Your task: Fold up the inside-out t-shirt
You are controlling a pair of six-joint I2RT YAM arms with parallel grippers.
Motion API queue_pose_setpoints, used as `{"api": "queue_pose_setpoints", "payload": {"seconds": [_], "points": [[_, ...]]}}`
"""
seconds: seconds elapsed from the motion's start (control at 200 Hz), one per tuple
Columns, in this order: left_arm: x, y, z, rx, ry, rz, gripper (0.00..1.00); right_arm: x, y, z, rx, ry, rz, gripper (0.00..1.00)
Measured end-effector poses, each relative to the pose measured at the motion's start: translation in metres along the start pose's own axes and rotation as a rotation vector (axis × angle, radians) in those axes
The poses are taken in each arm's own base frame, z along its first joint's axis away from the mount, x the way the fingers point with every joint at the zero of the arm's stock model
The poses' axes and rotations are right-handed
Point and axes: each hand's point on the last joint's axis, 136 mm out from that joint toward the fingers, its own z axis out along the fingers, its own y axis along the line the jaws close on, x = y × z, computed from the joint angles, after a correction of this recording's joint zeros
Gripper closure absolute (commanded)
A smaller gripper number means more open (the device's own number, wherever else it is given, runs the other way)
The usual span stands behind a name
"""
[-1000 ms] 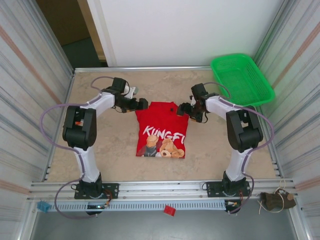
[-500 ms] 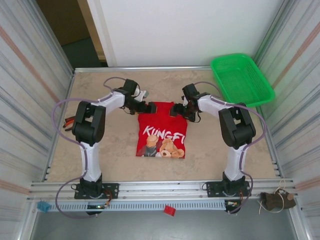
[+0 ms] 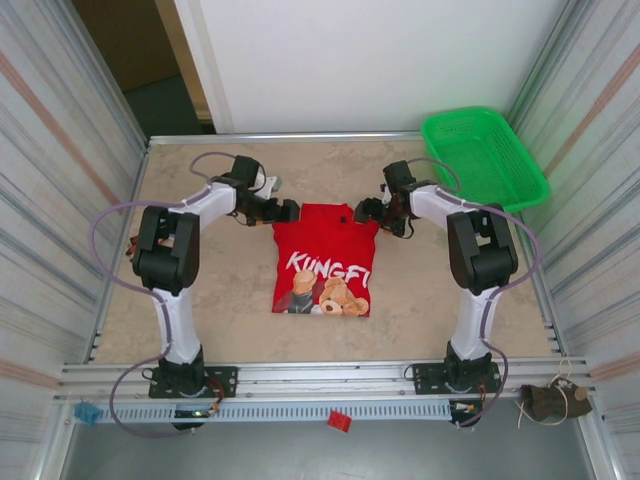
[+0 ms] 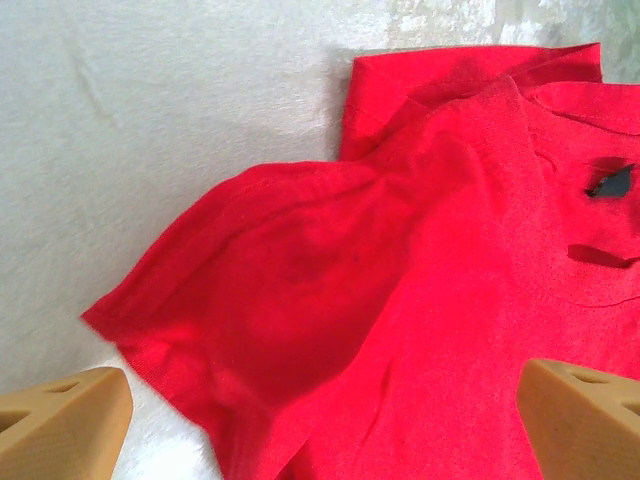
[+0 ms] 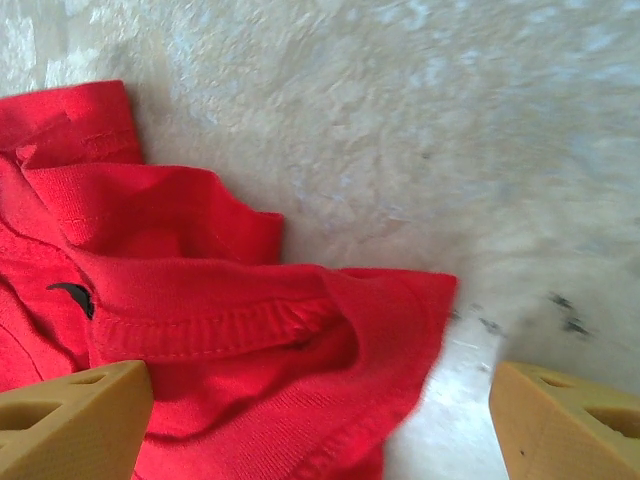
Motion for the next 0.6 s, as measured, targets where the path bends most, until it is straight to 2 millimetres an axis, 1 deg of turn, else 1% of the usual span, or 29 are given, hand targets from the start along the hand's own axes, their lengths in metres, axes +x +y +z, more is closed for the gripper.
{"api": "queue_pose_setpoints", "payload": {"seconds": [0.04,0.105,0.165,0.25,0.331,0.396,0.466,0.541,0.601], "points": [[0.003,-0.002,0.005,0.011,0.014,0.000,0.01,0.001,0.001,0.002,0.007,0.000,-0.007,0.15],[0.008,-0.007,0.014,0.035,0.037,0.006,0.01,0.002,0.010,0.003,-0.017,-0.004,-0.023,0.15],[0.006,-0.015,0.015,0.061,0.031,0.021,0.01,0.006,0.020,0.005,-0.038,-0.001,-0.043,0.16],[0.008,-0.027,0.019,0.095,0.037,0.035,0.03,0.013,0.036,0.009,-0.074,0.006,-0.072,0.18],[0.010,-0.034,0.022,0.121,0.036,0.040,0.06,0.020,0.047,0.012,-0.106,0.020,-0.091,0.20],[0.012,-0.036,0.024,0.137,0.036,0.035,0.11,0.020,0.051,0.015,-0.126,0.024,-0.091,0.22],[0.014,-0.036,0.026,0.153,0.033,0.026,0.17,0.020,0.051,0.017,-0.136,0.031,-0.076,0.25],[0.014,-0.035,0.027,0.170,0.023,0.006,0.28,0.019,0.048,0.018,-0.142,0.034,-0.058,0.35],[0.015,-0.033,0.028,0.181,0.018,-0.006,0.35,0.019,0.047,0.019,-0.147,0.031,-0.050,0.47]]}}
